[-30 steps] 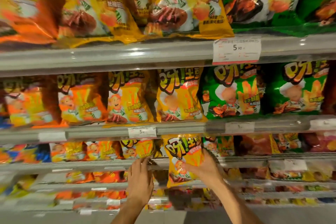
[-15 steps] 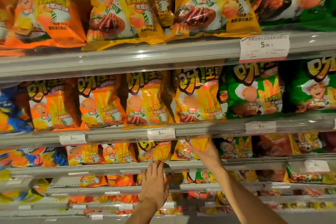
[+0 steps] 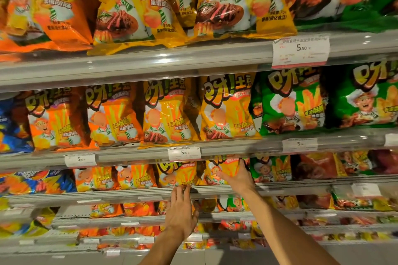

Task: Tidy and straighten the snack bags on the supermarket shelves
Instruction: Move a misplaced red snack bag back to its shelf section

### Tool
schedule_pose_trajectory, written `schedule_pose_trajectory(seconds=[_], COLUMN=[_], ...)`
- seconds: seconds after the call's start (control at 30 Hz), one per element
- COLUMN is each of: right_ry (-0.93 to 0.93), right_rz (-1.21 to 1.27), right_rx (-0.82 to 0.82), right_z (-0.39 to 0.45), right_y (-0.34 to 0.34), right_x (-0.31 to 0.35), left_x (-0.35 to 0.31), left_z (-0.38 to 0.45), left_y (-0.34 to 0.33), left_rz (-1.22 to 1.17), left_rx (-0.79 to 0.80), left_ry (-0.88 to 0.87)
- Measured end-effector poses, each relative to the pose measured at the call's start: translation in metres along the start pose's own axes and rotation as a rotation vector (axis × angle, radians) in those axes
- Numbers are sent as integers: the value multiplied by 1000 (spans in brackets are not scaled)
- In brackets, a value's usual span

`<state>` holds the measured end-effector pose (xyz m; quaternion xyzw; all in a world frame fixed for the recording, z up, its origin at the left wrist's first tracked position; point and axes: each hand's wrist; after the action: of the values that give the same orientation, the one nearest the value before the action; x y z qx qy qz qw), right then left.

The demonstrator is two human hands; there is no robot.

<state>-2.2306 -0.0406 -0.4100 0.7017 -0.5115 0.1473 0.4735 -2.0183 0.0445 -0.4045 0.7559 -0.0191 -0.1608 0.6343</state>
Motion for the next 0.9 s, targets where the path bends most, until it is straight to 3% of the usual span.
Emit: schedule_pose_trajectory(seconds=[0.2,0.4,0.5,0.67,0.9], right_ry=[164,237,230,193,167], right_rz=[60,370,355,314,345], right_rx=[-71,-194,-314,-537,-443], right_z=[-20,-26,-23,-2,41], right_y=[10,46,94,192,317], right_x=[-27,-93,-120,-162,-221], left_x=[-29,-87,-131,-224,-349], left_z=[4,29,44,76,117], left_y=[-6,-23,-25,-32,-49], left_rz=[-68,-455,-656,-764,-799], left_rx=[-186,-274,-275,-398,-549], left_ry=[113,20,9,-90,-14])
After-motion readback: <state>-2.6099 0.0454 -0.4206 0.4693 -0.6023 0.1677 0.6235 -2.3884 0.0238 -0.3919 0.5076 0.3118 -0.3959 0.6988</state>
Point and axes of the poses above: each hand's wrist, its own z-axis towards the middle knuckle, its own y-axis out of the back of the hand, x = y × z, and after that the axes turned 12 degrees about -y, right-handed
